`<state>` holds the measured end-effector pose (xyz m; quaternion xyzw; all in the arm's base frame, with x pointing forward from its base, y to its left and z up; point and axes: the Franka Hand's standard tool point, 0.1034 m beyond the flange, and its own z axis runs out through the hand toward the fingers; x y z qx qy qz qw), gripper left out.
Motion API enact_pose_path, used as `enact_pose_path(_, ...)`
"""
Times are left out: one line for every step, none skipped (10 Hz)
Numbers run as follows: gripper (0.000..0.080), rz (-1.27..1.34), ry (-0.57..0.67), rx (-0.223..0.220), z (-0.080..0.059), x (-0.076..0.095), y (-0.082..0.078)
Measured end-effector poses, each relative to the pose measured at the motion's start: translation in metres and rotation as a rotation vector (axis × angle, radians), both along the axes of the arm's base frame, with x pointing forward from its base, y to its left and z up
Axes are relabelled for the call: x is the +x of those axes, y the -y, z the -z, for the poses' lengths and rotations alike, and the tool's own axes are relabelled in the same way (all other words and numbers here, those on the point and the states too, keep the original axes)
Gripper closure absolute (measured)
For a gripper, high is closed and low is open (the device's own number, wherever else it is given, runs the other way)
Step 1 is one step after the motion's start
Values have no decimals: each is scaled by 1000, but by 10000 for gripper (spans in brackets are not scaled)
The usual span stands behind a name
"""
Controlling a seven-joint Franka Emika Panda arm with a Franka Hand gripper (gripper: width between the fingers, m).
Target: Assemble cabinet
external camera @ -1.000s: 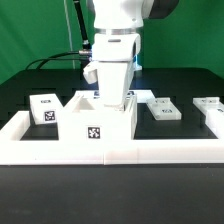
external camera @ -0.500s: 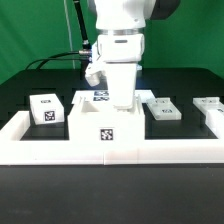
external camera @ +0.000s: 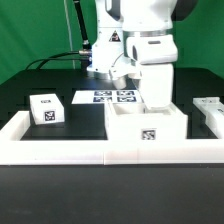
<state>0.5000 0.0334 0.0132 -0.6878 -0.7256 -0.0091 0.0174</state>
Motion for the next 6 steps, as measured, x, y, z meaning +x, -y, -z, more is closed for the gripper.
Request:
enact_pose_path(762,3,0,0,0,0,1)
enact_pose_path(762,7,0,0,0,0,0)
enact_pose_path(762,29,-1,-2,0,0,-5)
enact_pose_path(762,39,-1,0,0,0,-14)
enact_pose_path(762,34,0,3,0,1,-24)
enact_pose_path(762,26,3,5,0,4,-33)
